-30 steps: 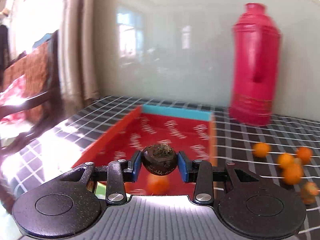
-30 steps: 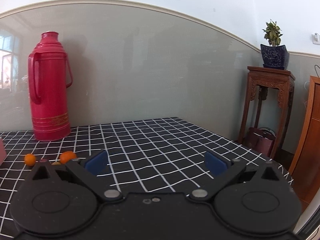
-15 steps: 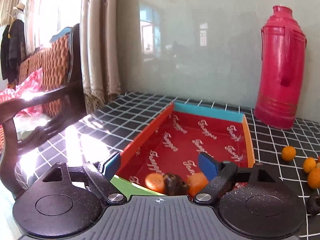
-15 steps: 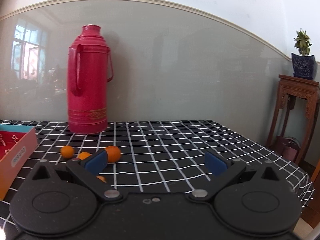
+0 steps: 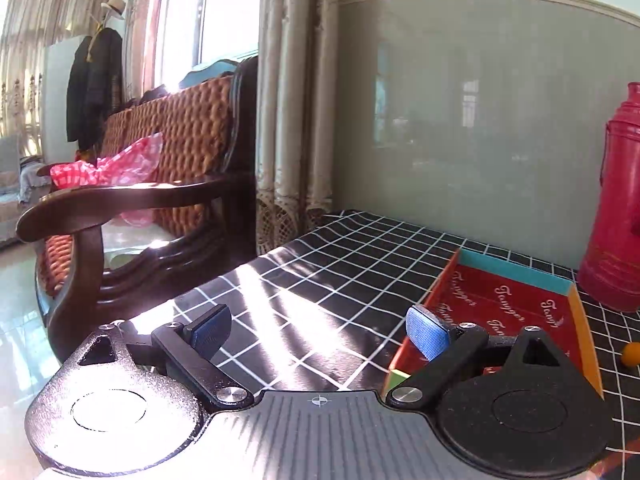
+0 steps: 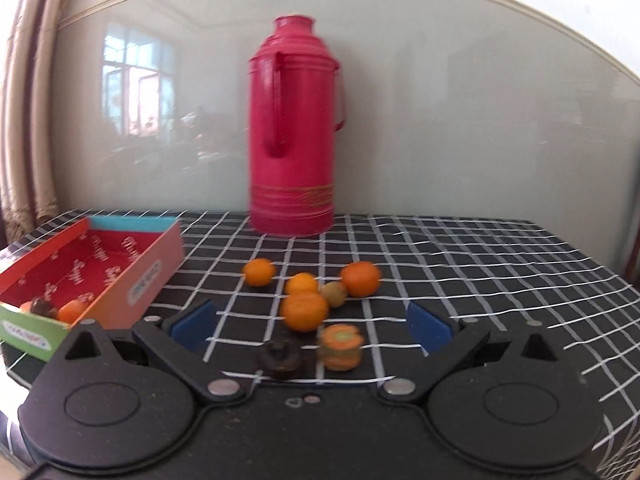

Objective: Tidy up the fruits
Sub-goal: 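Grasp the other dark dried fruit with the right tool, then release the dark dried fruit into the red box from the right tool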

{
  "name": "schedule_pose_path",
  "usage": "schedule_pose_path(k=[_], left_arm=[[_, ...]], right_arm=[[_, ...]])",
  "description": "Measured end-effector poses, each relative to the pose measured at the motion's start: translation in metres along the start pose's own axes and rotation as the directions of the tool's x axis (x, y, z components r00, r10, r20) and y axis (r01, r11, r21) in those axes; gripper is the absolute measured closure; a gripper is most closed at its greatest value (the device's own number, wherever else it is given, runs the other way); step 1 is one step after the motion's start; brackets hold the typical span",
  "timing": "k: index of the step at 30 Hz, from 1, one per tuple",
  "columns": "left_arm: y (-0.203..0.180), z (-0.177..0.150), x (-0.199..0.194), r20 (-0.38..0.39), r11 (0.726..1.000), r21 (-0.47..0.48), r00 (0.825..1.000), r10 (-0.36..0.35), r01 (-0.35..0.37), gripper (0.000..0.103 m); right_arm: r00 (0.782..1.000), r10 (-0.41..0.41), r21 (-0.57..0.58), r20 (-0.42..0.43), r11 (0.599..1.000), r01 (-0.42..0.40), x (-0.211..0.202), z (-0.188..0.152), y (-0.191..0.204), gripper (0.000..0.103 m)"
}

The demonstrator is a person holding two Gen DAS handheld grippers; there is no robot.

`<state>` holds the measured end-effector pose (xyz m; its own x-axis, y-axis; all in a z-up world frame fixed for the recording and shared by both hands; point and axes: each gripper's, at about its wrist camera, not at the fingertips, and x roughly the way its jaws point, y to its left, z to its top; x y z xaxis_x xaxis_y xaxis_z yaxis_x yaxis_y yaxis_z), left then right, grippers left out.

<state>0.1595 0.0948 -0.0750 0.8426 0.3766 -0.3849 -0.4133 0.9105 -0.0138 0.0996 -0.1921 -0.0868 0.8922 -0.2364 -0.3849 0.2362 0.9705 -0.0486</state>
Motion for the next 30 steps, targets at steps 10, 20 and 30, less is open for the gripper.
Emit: schedule_pose_path(k=[10,20,30], left_arm=[[0.062,0.001,0.003,0.046,0.989,-0.040,0.989,0.141,-0.140,0.004],[0.112,0.000,0.014,0.023,0.972,-0.089,0.975,0.220,-0.218,0.003],[0.126,-0.004,0.017,0.008,0.964,-0.104,0.969,0.247,-0.245,0.003]], right_arm=[[0.988,0.022,0.052,-0.155,0.999,-0.014,0.042,-0.010,0.017,0.049],[0.980,-0.057,0.072,-0.191,0.995,0.072,0.063,-0.017,0.015,0.072],[0.996,0.085,0.023,-0.037,0.996,-0.084,0.035,-0.002,0.045,0.073]])
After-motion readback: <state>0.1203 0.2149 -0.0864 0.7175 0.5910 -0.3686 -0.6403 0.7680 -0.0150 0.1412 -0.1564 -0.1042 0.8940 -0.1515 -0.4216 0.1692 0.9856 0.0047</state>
